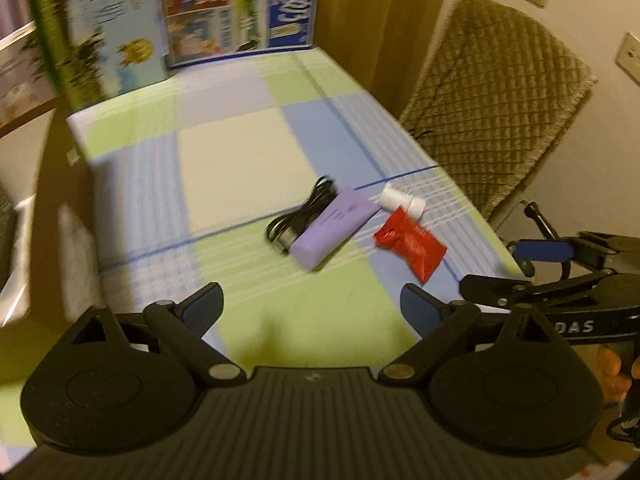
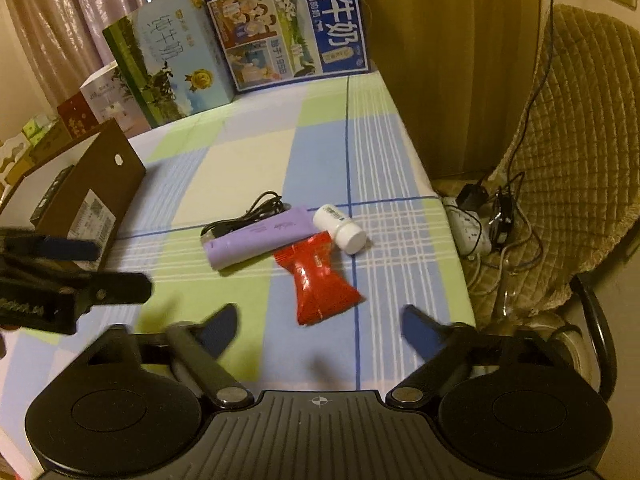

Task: Organize objects
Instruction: 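Grasp the purple tube with the left tool while the right tool grasps the red candy packet, then carry the purple tube and red candy packet toward the brown box with both tools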

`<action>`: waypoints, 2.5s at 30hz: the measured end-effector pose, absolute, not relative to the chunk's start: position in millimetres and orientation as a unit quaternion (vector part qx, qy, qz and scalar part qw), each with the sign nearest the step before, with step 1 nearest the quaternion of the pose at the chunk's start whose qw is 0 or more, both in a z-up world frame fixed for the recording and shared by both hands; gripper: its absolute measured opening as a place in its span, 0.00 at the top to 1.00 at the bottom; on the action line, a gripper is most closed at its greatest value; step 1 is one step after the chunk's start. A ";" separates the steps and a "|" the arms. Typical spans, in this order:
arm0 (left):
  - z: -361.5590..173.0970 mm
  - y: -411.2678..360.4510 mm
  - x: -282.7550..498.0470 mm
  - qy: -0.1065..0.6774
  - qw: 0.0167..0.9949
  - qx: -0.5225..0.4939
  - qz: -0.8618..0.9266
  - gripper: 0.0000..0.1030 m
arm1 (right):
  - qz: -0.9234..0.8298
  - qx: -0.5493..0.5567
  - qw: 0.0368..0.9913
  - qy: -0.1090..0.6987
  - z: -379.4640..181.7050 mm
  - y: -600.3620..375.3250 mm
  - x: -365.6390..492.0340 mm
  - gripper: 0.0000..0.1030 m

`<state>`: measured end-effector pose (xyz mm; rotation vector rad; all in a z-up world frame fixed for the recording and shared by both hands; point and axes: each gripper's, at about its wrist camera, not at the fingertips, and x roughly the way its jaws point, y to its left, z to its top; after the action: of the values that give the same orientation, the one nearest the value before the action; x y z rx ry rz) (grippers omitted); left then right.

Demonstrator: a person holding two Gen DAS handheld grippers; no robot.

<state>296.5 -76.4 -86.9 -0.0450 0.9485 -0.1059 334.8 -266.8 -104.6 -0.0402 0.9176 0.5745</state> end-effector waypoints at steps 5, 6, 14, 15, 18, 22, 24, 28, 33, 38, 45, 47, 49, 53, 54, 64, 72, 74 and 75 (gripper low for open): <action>-98.9 -85.0 326.6 0.441 0.892 0.012 -0.095 0.25 | 0.277 -0.020 0.857 0.435 -113.2 -262.3 349.8 0.40; -101.2 -86.7 331.4 0.440 0.892 0.018 -0.102 0.27 | 0.276 -0.021 0.856 0.436 -114.7 -261.3 352.5 0.42; -122.2 -98.0 367.9 0.452 0.877 0.057 -0.151 0.53 | 0.271 -0.016 0.855 0.442 -121.3 -260.0 370.6 0.47; -125.1 -98.8 371.5 0.456 0.874 0.059 -0.156 0.60 | 0.270 -0.014 0.855 0.443 -121.8 -260.9 372.2 0.47; -132.7 -102.3 380.5 0.463 0.868 0.076 -0.166 0.63 | 0.270 -0.012 0.853 0.447 -124.0 -261.7 375.6 0.47; -141.6 -107.4 389.9 0.473 0.858 0.093 -0.178 0.63 | 0.273 -0.013 0.850 0.450 -127.5 -259.5 378.4 0.47; -147.6 -108.7 393.6 0.478 0.855 0.104 -0.174 0.64 | 0.277 -0.019 0.848 0.451 -130.0 -255.8 379.6 0.47; -157.2 -107.1 397.1 0.496 0.848 0.088 -0.166 0.74 | 0.287 -0.034 0.845 0.450 -135.7 -245.7 381.2 0.48; -160.9 -103.0 383.9 0.501 0.851 0.057 -0.148 0.74 | 0.300 -0.054 0.841 0.447 -142.9 -233.2 382.3 0.54; -159.8 -93.2 364.2 0.509 0.851 0.032 -0.129 0.74 | 0.310 -0.070 0.837 0.446 -149.7 -223.4 381.6 0.68; -157.2 -74.1 327.9 0.516 0.853 0.002 -0.078 0.75 | 0.336 -0.083 0.822 0.453 -150.8 -219.5 365.1 0.73; -156.5 -65.6 316.3 0.518 0.854 -0.013 -0.057 0.75 | 0.346 -0.082 0.814 0.459 -150.7 -218.8 355.6 0.73; -156.1 -57.0 304.9 0.520 0.853 -0.021 -0.035 0.75 | 0.360 -0.077 0.804 0.467 -150.7 -217.5 344.9 0.74; -154.0 -35.9 275.5 0.526 0.849 -0.044 0.011 0.75 | 0.390 -0.085 0.785 0.474 -150.8 -210.3 325.7 0.74; -153.4 -30.2 268.7 0.528 0.848 -0.050 0.022 0.74 | 0.397 -0.088 0.781 0.475 -151.0 -208.2 321.9 0.74; -149.0 14.2 195.8 0.535 0.826 -0.118 0.130 0.75 | 0.467 -0.121 0.738 0.472 -155.3 -181.9 281.1 0.74; -146.9 19.7 186.1 0.527 0.824 -0.140 0.152 0.69 | 0.464 -0.141 0.742 0.463 -158.1 -163.7 271.9 0.62; -147.0 18.5 188.1 0.526 0.826 -0.136 0.151 0.66 | 0.459 -0.145 0.745 0.462 -157.4 -160.6 270.1 0.54; -147.0 17.8 189.0 0.525 0.827 -0.133 0.152 0.66 | 0.454 -0.148 0.749 0.460 -157.8 -159.0 268.9 0.53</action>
<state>189.0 17.8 -147.0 -0.2822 1.1153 0.3219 268.9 -159.0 -157.8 -0.3230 1.0052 0.9915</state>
